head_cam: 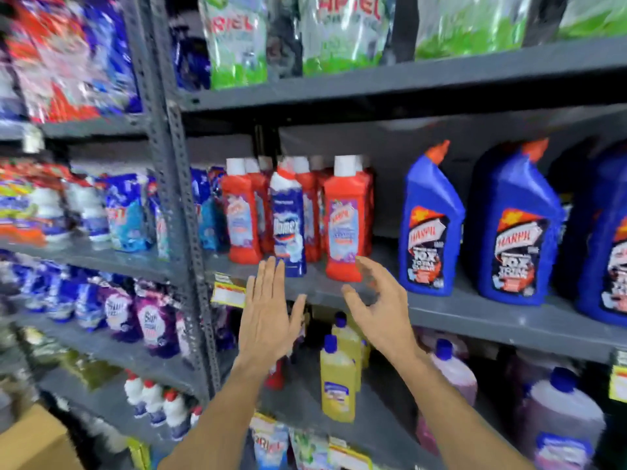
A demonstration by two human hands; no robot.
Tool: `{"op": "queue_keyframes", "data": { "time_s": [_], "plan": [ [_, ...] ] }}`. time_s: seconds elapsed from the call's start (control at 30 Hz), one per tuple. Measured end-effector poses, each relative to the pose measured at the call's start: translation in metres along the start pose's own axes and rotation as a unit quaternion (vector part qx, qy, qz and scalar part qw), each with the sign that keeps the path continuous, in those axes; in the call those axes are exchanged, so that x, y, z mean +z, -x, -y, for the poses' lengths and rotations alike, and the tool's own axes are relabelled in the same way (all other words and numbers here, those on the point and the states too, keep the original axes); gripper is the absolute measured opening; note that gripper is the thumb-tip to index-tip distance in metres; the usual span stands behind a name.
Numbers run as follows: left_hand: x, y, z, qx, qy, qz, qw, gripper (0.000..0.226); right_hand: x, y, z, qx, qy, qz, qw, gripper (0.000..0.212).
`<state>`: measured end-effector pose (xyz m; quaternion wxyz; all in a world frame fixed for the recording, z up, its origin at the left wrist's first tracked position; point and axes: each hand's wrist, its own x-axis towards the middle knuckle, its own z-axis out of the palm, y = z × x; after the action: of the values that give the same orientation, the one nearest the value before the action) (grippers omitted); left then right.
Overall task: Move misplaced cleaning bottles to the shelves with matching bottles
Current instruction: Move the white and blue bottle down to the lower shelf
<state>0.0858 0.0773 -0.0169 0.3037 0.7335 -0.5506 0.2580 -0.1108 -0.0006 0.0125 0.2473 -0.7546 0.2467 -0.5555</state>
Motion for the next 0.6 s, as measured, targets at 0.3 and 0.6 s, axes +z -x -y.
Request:
{"op": "queue_keyframes", "data": {
  "time_s": [0.3,0.6],
  "plan": [
    [0.021,-0.038,0.099,-0.006,0.025,0.110,0.994,0.075,0.089,-0.042,0.016,0.050,-0.012,0.046,0.998,0.065],
    [0.046,-0.050,0.135,0.075,0.012,0.098,0.992,0.067,0.155,-0.085,0.019,0.071,-0.008,-0.033,0.997,0.079]
  ]
}}
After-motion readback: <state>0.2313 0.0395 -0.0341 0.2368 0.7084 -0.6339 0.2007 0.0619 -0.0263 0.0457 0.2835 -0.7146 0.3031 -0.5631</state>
